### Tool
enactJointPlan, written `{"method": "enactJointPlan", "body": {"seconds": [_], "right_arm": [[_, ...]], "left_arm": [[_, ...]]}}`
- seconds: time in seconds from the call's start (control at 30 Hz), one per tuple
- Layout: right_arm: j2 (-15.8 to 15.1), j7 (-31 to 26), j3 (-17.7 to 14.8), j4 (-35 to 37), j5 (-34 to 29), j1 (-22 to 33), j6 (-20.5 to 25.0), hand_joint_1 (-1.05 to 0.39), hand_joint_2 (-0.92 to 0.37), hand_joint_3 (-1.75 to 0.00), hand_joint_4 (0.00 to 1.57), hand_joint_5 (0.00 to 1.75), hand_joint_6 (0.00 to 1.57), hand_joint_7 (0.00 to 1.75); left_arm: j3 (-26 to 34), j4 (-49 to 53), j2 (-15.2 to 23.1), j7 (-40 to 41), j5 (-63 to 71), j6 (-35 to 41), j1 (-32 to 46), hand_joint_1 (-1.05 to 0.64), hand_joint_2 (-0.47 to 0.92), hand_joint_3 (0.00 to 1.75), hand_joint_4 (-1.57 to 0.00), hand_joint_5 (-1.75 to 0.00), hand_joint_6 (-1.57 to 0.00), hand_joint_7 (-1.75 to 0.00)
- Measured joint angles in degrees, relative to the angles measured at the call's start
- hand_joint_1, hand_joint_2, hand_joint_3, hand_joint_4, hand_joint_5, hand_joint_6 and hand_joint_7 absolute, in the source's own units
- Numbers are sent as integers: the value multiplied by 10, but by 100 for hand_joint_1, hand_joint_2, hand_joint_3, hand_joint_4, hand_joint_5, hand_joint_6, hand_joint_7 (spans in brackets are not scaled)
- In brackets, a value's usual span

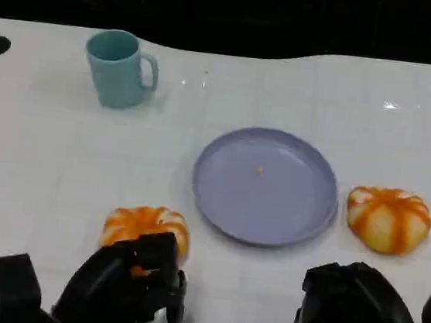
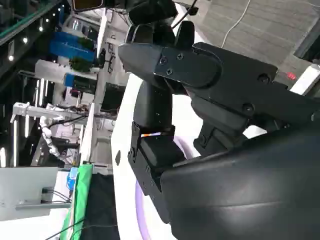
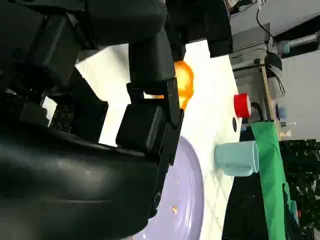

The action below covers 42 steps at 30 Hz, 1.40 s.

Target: Grasp the bread from the table and place it into the plate.

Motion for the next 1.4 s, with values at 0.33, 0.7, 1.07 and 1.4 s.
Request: {"method": "enactJointPlan", "body": {"seconds": [0.33,0.7,1.07,1.4], "right_arm": [[0,-1,0,0,-2,0,0,-105,-2,-139,154,132,157,103],[0,0,0,-1,-2,0,-6,-105,-4,-138,155,131,157,104],[1,-1,0,-1,0,0,-6,-105,-3,-139,154,132,157,103],[2,-2,1,-1,-2,-1,-5,-105,-3,-140,155,132,157,104]], "left_arm": [[2,2,0,0,0,-1,-1,-82,92,14,-88,-175,-83,-151],[3,2,0,0,0,-1,-1,-83,92,14,-87,-175,-83,-151],[3,-9,0,0,0,2,-1,-83,92,16,-84,-175,-78,-149],[10,-50,1,13,12,-13,1,-77,92,11,-51,-161,-46,-122]]}}
